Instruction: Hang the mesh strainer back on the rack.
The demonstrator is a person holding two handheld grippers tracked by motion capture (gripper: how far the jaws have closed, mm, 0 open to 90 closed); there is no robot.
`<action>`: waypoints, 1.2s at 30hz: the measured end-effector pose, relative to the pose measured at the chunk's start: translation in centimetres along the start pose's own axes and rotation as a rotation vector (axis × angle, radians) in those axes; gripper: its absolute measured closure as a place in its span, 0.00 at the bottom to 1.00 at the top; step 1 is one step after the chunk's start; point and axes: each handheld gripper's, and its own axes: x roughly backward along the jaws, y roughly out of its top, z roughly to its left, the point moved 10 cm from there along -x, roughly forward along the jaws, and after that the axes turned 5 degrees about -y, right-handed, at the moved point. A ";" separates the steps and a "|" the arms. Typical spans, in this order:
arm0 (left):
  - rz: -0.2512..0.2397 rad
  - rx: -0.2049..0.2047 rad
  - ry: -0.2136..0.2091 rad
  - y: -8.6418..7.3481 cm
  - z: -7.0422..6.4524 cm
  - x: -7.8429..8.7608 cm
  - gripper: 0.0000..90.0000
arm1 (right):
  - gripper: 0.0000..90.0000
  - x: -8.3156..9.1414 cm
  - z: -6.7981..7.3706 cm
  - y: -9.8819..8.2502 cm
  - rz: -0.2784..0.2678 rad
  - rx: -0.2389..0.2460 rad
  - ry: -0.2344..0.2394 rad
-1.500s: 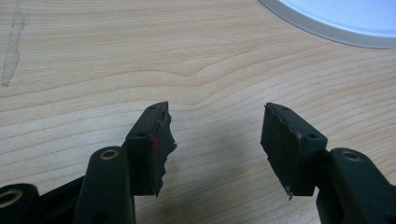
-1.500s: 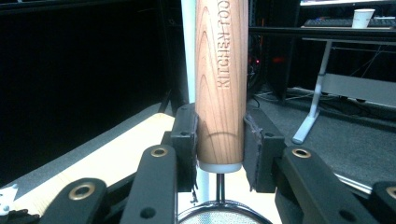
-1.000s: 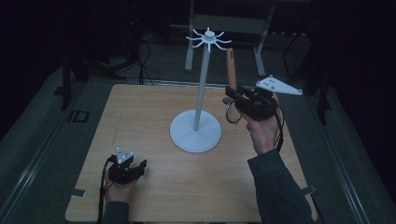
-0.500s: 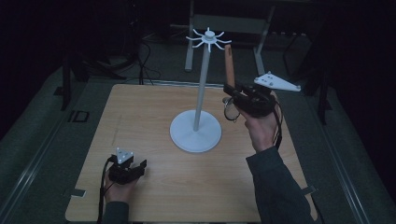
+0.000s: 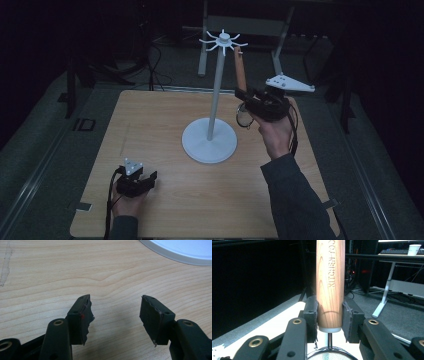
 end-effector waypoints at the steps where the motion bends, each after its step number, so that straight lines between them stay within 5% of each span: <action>1: 0.000 0.000 0.000 0.0 0.0 0.0 0.47 | 0.76 0.0 0.0 0.0 0.000 0.000 0.000; 17: -0.005 0.004 0.000 0.1 0.1 0.1 0.47 | 0.75 -1.1 0.2 -0.6 0.021 -0.011 0.002; 24: -0.004 0.004 -0.001 0.1 0.1 0.1 0.47 | 0.60 -1.0 0.3 -0.7 0.015 -0.003 -0.004; 36: -0.008 0.005 -0.002 0.1 0.0 0.1 0.47 | 0.51 -0.7 0.0 -1.1 0.016 0.011 -0.030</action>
